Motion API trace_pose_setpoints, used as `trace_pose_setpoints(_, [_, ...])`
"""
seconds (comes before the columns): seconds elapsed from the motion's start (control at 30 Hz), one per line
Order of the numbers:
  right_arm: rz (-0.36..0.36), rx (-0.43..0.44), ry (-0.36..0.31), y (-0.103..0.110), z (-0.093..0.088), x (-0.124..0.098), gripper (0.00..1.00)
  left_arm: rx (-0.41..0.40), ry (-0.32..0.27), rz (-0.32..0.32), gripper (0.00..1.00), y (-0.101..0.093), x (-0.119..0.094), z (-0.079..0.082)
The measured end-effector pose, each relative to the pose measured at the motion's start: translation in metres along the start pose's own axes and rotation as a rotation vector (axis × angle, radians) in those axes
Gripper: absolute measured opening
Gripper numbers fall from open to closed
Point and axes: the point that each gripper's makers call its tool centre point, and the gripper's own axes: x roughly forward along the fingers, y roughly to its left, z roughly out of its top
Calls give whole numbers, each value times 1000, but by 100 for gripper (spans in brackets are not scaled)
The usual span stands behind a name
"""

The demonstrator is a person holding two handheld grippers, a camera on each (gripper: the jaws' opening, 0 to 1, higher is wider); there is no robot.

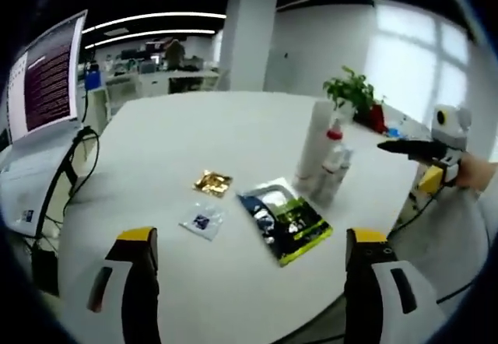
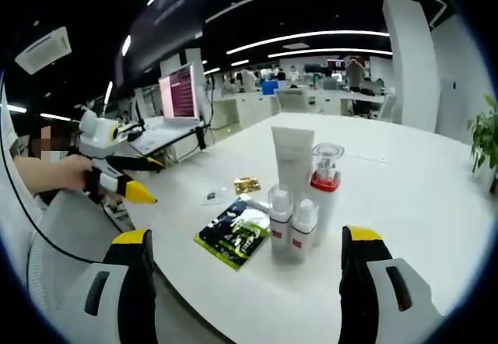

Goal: Arrange the skincare products in the storage area until every visible bottle or jar stands upright without overlapping.

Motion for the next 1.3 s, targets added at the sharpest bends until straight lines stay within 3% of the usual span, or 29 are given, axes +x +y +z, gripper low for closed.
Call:
trace_pose_setpoints(0.53, [-14, 27, 3, -6, -2, 0, 99, 131, 218, -9, 85, 51, 63, -28])
trace_pose_setpoints(0.8, [-5, 26, 22, -3, -5, 2, 99, 161, 276, -23, 78, 59, 83, -35])
trace_pose_setpoints(0.9, [-10, 33, 24, -5, -6, 1, 99, 235, 311, -32, 71, 66, 89, -38])
trace_pose_setpoints(1.3, [-23, 52, 32, -9, -8, 2, 99, 268, 372, -71, 64, 69, 111, -37])
